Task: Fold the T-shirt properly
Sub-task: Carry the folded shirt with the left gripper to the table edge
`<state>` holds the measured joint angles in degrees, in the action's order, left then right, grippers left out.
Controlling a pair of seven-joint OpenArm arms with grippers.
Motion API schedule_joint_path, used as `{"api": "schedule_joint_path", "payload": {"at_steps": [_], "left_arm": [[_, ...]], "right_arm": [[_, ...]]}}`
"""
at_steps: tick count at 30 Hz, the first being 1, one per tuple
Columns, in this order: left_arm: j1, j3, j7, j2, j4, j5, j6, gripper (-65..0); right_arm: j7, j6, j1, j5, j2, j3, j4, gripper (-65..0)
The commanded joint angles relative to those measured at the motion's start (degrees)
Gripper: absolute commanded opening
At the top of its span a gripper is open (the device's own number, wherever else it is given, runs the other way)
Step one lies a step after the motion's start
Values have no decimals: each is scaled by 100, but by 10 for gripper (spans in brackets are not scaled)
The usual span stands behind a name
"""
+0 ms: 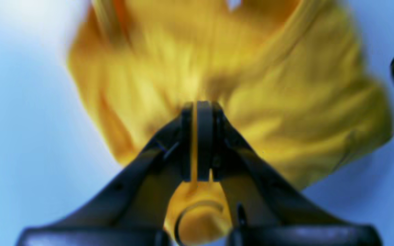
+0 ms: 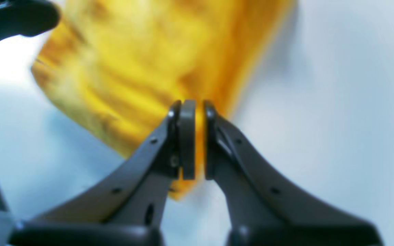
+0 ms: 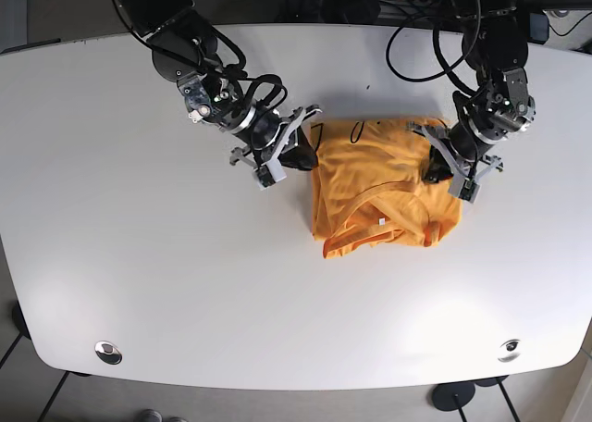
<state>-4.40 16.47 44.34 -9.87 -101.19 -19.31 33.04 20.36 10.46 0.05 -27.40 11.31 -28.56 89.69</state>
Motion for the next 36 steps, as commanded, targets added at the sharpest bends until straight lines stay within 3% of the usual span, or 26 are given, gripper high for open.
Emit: {"api": "schedule_joint_path", "payload": {"at_steps": [1,4,6,8,13,18,22,24,27,36], "left_arm": [[251,-16,-60,341,-312,-69,-117,-557],[515,-210,-69,596,-295,-69,-1084,-369],[629,-544,-86,648,-295,-78,-1858,-336],[665,-878,-104,648,-277,-78,-2288,-338],[814,-1273,-166,657,409,-78,-2438,-338],[814,-2091,-1616,481,1868,-25,-2438,-338],[717,-2434,-2302,297,2519,757,-2447,-339],[603,-2179,-2399,209,2659,1065,-2403,-339],[515,-1871,-2346,-451,2897,1267,-2262,-339],[533,-781,-2372,-2508,4629,1250,15,-339]], "right_arm": [[175,22,52,-69,16,20,433,-621],[333,22,-19,-69,16,328,530,-621],[342,49,-89,-69,-1,583,530,-621],[342,57,-159,-69,-1,733,530,-621],[351,57,-212,-69,7,1146,539,-621],[351,66,-353,-69,-19,1761,539,-621],[351,66,-353,-69,-19,1858,547,-621],[351,66,-353,-69,-28,1919,547,-621],[351,66,-335,-69,-37,1937,600,-621],[351,49,-511,-69,7,1937,1093,-621]]}}
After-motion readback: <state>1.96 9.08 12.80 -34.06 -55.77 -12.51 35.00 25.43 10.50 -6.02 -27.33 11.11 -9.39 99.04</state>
